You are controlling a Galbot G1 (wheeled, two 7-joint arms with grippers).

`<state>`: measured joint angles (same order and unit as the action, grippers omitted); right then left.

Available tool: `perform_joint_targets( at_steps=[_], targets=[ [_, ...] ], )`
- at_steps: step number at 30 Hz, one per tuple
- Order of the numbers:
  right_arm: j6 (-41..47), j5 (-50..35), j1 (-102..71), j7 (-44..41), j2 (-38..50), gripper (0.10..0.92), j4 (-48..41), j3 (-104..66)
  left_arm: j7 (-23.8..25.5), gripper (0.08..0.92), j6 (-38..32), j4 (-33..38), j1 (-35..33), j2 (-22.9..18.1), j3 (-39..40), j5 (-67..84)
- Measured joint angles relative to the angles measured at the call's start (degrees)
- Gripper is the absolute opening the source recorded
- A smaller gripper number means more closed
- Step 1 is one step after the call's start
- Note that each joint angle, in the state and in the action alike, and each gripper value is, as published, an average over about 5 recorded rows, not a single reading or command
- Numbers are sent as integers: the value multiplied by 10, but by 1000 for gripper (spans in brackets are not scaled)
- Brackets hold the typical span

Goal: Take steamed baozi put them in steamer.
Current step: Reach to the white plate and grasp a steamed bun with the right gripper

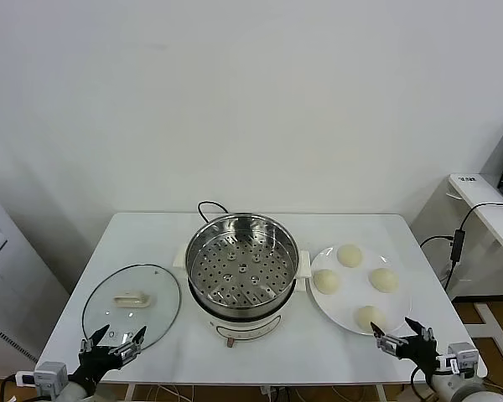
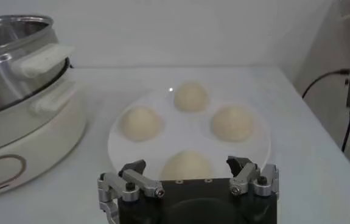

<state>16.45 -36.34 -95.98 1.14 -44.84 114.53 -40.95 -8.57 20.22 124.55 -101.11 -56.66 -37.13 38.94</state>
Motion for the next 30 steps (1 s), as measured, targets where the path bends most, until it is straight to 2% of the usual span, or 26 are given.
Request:
perform_joint_targets(
  at_steps=[9, 21, 30],
  targets=[
    [-30, 153, 96, -51, 39, 823, -51, 21, -1, 823, 2, 4, 2, 1, 0, 0],
    [-125, 409, 297, -161, 90, 823, -186, 116, -6, 823, 12, 11, 22, 4, 10, -1],
    [-176, 487, 488, -298, 113, 823, -302, 258, -9, 823, 14, 14, 32, 0, 9, -4]
  ],
)
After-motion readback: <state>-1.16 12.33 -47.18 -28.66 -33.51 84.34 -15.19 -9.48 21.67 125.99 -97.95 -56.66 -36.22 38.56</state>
